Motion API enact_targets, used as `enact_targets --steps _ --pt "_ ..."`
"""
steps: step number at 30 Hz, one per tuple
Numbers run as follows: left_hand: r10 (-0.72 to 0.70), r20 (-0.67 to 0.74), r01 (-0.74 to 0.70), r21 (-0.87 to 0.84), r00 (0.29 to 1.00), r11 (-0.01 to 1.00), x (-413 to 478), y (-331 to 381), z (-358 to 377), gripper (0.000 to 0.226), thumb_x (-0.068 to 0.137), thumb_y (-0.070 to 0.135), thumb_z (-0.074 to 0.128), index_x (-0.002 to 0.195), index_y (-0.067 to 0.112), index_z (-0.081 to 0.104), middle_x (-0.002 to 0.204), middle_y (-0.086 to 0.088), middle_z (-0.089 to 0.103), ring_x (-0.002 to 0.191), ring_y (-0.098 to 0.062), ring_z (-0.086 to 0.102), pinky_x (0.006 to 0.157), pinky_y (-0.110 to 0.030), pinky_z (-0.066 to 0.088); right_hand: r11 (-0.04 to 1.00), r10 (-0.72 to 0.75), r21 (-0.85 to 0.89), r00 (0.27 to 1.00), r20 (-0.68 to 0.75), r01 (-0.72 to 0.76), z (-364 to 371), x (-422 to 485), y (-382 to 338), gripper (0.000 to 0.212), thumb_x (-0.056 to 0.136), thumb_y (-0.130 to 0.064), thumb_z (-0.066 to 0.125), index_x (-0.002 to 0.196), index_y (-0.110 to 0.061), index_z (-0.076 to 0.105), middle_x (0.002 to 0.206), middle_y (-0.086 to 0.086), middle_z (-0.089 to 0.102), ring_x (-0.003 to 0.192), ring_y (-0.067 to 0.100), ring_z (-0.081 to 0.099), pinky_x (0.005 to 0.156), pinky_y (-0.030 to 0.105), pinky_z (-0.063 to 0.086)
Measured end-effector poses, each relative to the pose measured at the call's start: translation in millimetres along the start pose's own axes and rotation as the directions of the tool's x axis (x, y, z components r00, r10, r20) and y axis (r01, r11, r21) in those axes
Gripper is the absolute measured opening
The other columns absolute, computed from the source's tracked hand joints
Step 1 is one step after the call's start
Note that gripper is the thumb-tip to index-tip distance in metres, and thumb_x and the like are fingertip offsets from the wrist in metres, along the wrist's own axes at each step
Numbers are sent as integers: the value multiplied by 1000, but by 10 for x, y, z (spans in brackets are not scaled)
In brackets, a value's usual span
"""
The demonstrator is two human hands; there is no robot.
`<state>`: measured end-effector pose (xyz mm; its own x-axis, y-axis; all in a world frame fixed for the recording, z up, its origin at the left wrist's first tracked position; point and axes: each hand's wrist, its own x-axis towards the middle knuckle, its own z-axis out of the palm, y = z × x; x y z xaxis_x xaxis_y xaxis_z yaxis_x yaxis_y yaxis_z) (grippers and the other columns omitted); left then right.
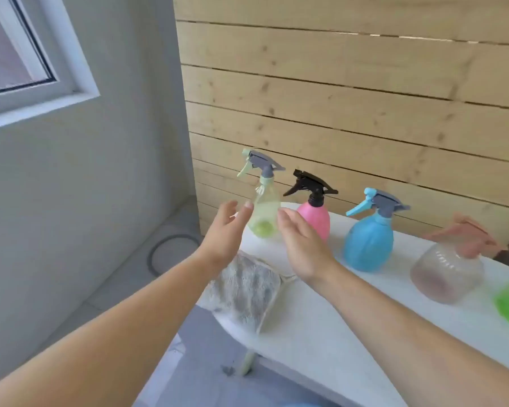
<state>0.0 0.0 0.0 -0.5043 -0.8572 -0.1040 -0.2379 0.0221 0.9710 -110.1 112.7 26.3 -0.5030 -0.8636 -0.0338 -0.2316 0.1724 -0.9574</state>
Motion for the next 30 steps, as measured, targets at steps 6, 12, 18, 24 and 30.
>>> enact_targets --steps 6,12,18,24,30 --pt "16 90 -11 -60 996 998 317 -339 196 75 102 56 47 163 27 16 165 5 28 147 -14 32 102 -26 27 999 -39 20 998 -43 40 229 348 371 43 106 -41 32 143 -21 41 135 -12 50 124 4 44 95 17 31" --pt "118 105 -111 -67 987 992 684 -438 309 83 99 60 47 164 30 4 169 5 19 155 -14 21 110 -27 20 994 -106 20 990 -97 108 340 615 528 34 105 -41 34 137 -31 43 123 -23 49 122 0 43 93 13 30" --pt "183 106 -174 -87 977 981 819 -459 287 76 100 62 47 162 26 22 163 6 33 152 -14 28 119 -32 23 989 -125 58 985 -116 133 377 684 439 37 106 -41 29 139 -32 45 113 -17 51 108 2 46 97 24 36" --pt "266 57 -263 -45 962 964 607 -455 233 78 98 54 59 161 26 24 159 5 40 148 -10 35 116 -29 29 985 -140 89 985 -105 149 324 451 366 26 105 -45 31 121 -44 51 110 -28 54 112 0 50 109 42 42" --pt "409 -37 -403 111 912 909 43 -327 266 75 91 45 71 154 38 32 148 9 44 133 -2 43 114 -33 37 974 -171 122 974 -149 190 116 -166 162 23 102 -44 42 119 -35 56 110 -26 59 110 -6 56 105 38 46"
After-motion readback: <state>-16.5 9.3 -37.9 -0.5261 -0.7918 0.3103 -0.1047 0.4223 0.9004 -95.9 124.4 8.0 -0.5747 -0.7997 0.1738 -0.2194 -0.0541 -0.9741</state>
